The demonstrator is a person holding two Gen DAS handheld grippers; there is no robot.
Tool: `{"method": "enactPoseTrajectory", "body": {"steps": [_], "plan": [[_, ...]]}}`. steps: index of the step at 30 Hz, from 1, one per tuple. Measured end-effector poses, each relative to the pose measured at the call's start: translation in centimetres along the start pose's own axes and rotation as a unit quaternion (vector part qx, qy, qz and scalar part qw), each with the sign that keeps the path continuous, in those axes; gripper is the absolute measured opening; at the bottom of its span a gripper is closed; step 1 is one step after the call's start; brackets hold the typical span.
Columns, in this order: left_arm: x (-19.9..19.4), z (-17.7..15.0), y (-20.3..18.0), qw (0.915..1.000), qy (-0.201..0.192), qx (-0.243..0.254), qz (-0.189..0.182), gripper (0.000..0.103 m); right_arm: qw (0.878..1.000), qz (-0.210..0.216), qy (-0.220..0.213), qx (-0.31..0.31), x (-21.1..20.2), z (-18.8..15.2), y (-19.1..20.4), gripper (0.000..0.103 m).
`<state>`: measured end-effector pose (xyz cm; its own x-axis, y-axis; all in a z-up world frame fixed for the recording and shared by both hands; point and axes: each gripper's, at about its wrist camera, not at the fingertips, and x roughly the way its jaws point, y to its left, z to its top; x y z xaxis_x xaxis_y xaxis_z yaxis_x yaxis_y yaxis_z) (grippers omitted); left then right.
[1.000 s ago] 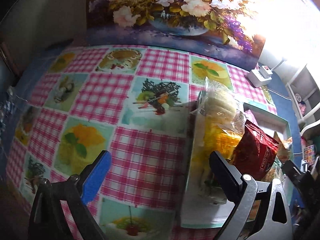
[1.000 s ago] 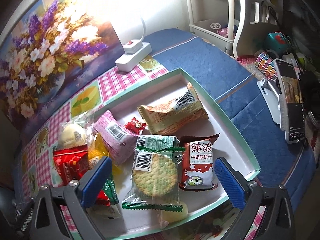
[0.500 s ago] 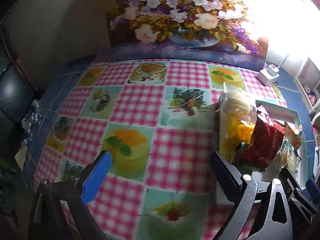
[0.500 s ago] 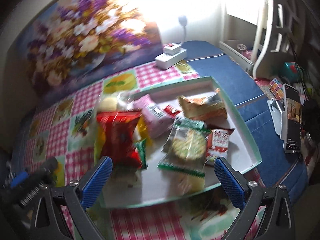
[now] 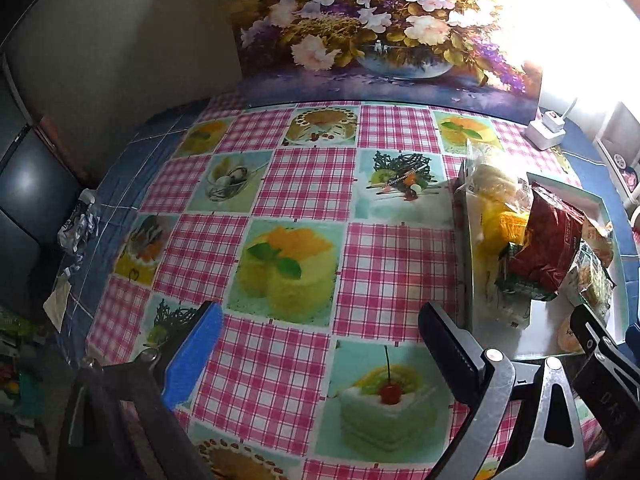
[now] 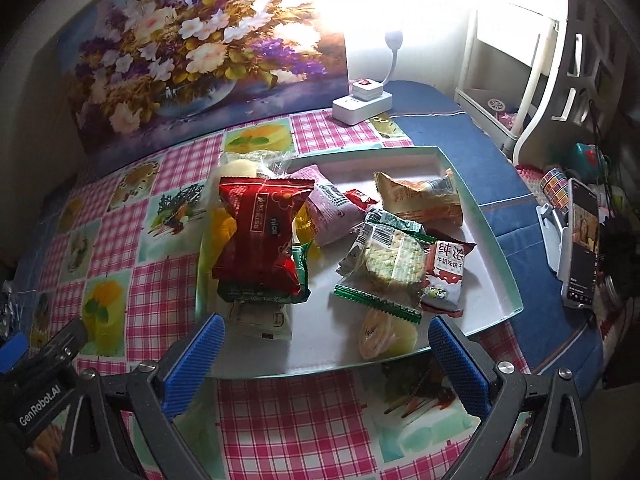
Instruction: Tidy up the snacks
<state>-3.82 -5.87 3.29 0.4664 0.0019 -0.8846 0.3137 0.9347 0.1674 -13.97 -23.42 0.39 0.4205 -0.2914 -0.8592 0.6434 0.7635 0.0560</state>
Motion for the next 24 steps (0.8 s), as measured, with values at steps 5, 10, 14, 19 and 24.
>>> {"method": "enactPoseTrajectory", "body": {"steps": [5, 10, 14, 19, 24], "plan": [[-0.37, -0.14, 0.34, 1.0, -0.007, 0.005, 0.001, 0.098, 1.0, -0.002, 0.001, -0.006, 0.04, 0.01, 0.24, 0.103], [-0.4, -0.15, 0.28, 0.9999, -0.006, 0.007, -0.006, 0.098, 1.0, -0.003, 0.0, -0.009, 0.02, 0.03, 0.29, 0.103], [-0.48, -0.16, 0.29, 0.9999, -0.009, 0.008, -0.007, 0.098, 1.0, -0.003, 0.001, -0.009, 0.02, 0.02, 0.33, 0.103], [-0.21, -0.09, 0.56, 0.9999, -0.008, 0.007, -0.006, 0.098, 1.0, -0.001, 0.001, -0.012, 0.22, 0.09, 0.41, 0.103], [0.04, -0.04, 0.79, 0.9999, -0.009, 0.008, 0.0, 0.098, 1.0, 0.0, 0.001, -0.015, 0.36, 0.13, 0.57, 0.103]]}}
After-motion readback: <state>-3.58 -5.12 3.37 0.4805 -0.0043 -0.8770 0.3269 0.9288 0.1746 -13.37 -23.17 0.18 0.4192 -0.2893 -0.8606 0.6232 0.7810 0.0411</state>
